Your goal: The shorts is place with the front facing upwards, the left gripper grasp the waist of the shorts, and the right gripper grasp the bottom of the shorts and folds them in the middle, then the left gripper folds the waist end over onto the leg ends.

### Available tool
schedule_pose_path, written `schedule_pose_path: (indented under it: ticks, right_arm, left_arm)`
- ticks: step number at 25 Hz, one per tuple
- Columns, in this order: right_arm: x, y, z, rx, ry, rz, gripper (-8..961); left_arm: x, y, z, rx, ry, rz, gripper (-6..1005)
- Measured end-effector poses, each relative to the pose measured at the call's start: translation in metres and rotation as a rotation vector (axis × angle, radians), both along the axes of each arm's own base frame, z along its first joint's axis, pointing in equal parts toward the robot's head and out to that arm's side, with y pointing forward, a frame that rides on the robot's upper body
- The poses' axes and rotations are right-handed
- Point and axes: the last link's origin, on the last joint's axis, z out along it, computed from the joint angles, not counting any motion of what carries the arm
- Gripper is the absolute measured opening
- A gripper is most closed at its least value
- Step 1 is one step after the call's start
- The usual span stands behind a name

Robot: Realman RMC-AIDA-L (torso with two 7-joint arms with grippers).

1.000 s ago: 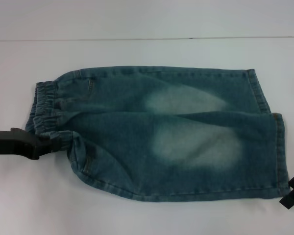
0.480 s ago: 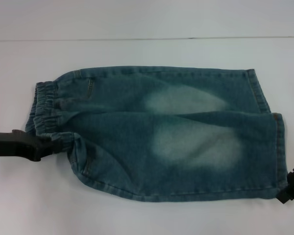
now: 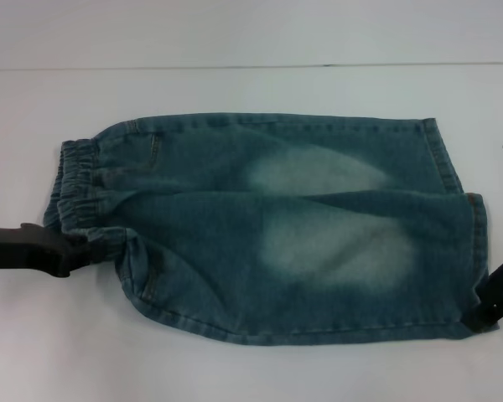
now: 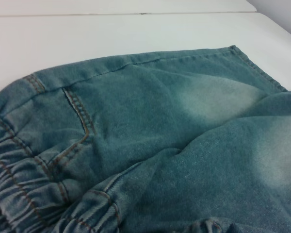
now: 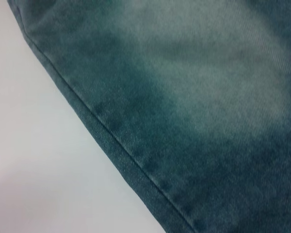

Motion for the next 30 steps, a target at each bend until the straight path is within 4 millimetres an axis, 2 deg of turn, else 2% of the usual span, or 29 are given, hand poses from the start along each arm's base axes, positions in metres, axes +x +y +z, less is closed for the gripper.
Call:
schedule_pose_path:
  ticks: [3, 8, 14, 19, 24, 30]
  right_arm:
    - [-0.001, 0.001, -0.001, -0.001, 0.000, 0.007, 659]
    - [-0.002, 0.001, -0.003, -0.011, -0.007, 0.011, 414]
    - [0.000, 0.000, -0.004, -0.013, -0.013, 0.010, 171]
    - [0.001, 0.001, -0.005, -0.008, -0.017, 0.014, 23]
    - [0.001, 0.002, -0.003, -0.004, -0.006, 0.016, 23]
    - [0.003, -0.003, 0.006, 0.001, 0.064, 0.010, 23]
  left_arm:
    - [0.000, 0.000, -0.001, -0.003, -0.002, 0.002, 31]
    - [0.000, 0.000, 0.000, -0.003, -0.001, 0.002, 31]
    - [0.000, 0.000, 0.000, -0.001, 0.000, 0.002, 30]
    - [0.000, 0.001, -0.001, -0.001, -0.002, 0.002, 30]
    - [0.001, 0.001, 0.001, -0.005, -0.004, 0.001, 30]
    - [0.000, -0.001, 0.012, -0.039, -0.009, 0.026, 30]
